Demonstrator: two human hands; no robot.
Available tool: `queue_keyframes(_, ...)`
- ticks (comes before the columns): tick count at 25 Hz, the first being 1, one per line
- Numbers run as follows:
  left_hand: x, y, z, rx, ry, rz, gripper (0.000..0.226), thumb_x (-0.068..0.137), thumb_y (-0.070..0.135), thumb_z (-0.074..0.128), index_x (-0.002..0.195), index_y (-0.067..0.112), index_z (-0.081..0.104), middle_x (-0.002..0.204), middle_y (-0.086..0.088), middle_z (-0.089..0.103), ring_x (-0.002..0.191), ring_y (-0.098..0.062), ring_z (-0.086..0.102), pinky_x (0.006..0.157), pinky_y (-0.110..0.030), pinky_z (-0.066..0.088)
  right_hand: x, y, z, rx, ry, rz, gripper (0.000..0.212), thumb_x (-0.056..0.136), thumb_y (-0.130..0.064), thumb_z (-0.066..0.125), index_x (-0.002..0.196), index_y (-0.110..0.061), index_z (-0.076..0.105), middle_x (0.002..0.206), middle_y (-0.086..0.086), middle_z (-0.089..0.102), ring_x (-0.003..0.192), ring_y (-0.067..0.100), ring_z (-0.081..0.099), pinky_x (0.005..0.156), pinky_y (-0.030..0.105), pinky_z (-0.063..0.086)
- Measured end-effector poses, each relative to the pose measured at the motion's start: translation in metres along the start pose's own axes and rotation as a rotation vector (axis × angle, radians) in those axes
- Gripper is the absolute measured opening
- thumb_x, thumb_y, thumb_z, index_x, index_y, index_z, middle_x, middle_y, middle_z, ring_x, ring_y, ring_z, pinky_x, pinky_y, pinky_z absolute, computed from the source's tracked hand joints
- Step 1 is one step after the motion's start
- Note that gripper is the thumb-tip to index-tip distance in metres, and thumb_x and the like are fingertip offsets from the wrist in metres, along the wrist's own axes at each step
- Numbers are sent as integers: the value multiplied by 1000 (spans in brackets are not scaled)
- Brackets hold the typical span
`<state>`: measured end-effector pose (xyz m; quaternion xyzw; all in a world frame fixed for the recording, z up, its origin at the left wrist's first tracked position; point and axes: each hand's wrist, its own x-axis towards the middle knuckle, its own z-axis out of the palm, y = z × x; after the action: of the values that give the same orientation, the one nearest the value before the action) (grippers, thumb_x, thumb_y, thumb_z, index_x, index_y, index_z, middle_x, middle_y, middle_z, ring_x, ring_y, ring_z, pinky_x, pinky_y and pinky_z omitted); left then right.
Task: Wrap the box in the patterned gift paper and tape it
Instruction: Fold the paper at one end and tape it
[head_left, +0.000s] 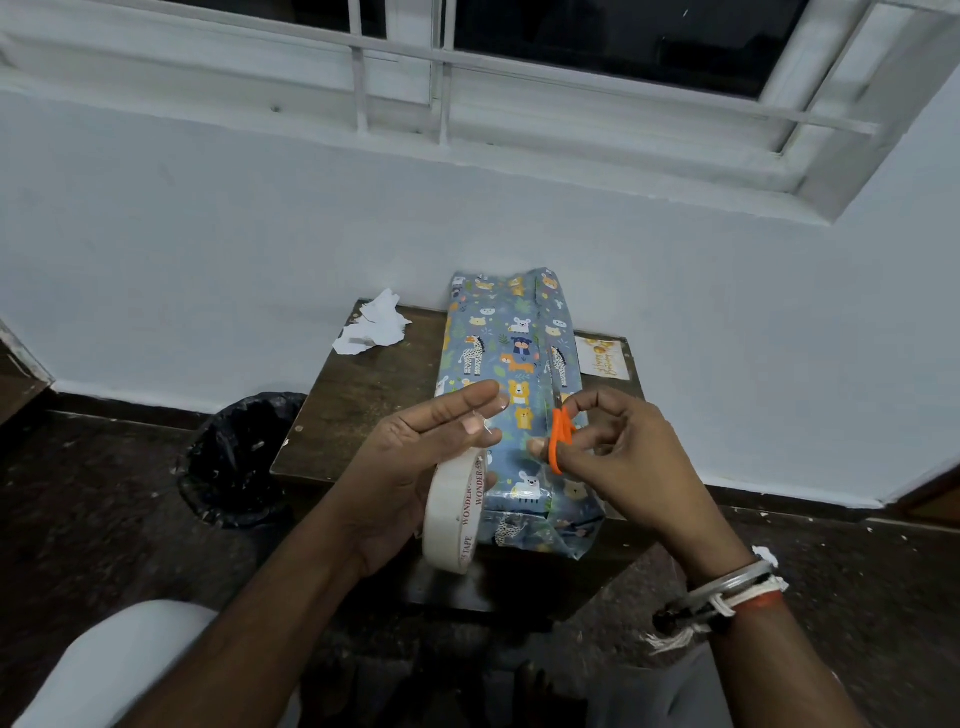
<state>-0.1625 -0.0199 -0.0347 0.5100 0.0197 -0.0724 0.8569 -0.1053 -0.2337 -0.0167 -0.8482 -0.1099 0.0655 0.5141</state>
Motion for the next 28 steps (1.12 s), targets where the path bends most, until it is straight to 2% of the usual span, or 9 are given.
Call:
queue_keyframes(5, -1, 4, -3, 52, -61, -18, 44, 79, 8, 63, 117, 27, 77, 129, 1, 71, 85, -7, 69, 87, -37, 59, -6, -1, -4, 136, -223, -24, 28, 81, -37, 83, 95, -16, 71, 71, 13, 75, 61, 10, 65, 63, 21, 47)
queue_keyframes(7, -1, 6, -4, 68, -91, -47, 45, 80, 8, 62, 119, 25, 75, 132, -1, 70, 87, -8, 68, 91, -39, 58, -8, 1, -10, 161, -395, -53, 24, 90, -35, 78, 92, -12, 74, 73, 17, 73, 68, 17, 65, 70, 28, 50)
queue_keyframes(8, -1, 6, -5, 64, -95, -65, 44, 81, 9, 62, 120, 24, 74, 132, -1, 70, 88, -10, 68, 96, -43, 56, -9, 1, -13, 157, -489, -49, 27, 92, -36, 74, 92, -9, 75, 74, 16, 72, 66, 19, 62, 68, 30, 49)
queue_keyframes(11, -1, 6, -8, 60, -82, -117, 38, 85, 15, 63, 120, 22, 76, 132, -3, 70, 94, -12, 69, 114, -58, 40, -13, -2, -19, 112, -687, -20, 39, 92, -44, 63, 92, -7, 75, 72, 9, 72, 52, 15, 41, 49, 17, 34)
queue_keyframes(14, -1, 5, -7, 79, -61, -127, 33, 87, 11, 69, 117, 22, 77, 130, -4, 71, 91, -12, 70, 117, -58, 36, -14, -3, -20, 94, -774, -25, 41, 90, -49, 62, 91, -10, 77, 66, 4, 70, 49, 11, 38, 48, 22, 27)
queue_keyframes(16, -1, 3, -6, 91, -68, -115, 38, 82, 6, 67, 117, 20, 77, 130, -6, 71, 88, -10, 71, 113, -49, 44, -13, -2, -21, 92, -798, -31, 39, 91, -47, 62, 92, -11, 77, 65, 2, 70, 52, 12, 44, 50, 30, 27)
queue_keyframes(19, 0, 1, -6, 96, -89, -123, 42, 78, 4, 64, 115, 20, 78, 128, -7, 72, 87, -10, 72, 90, -27, 58, -12, -2, -21, 72, -801, -32, 32, 94, -41, 64, 92, -12, 78, 64, 2, 70, 59, 21, 49, 57, 42, 32)
queue_keyframes(23, 1, -1, -8, 96, -104, -149, 44, 77, 1, 65, 116, 16, 78, 126, -8, 72, 86, -12, 72, 77, -20, 56, -12, -2, -20, 98, -806, -5, 19, 95, -27, 65, 91, -15, 78, 64, 3, 70, 59, 9, 55, 63, 20, 41)
queue_keyframes(28, 0, 0, -6, 101, -114, -157, 44, 80, -11, 69, 115, 14, 78, 125, -8, 73, 83, -11, 73, 74, -19, 56, -12, 0, -20, 73, -797, -15, 27, 91, -40, 68, 92, -15, 79, 64, 2, 71, 60, 19, 52, 60, 27, 36)
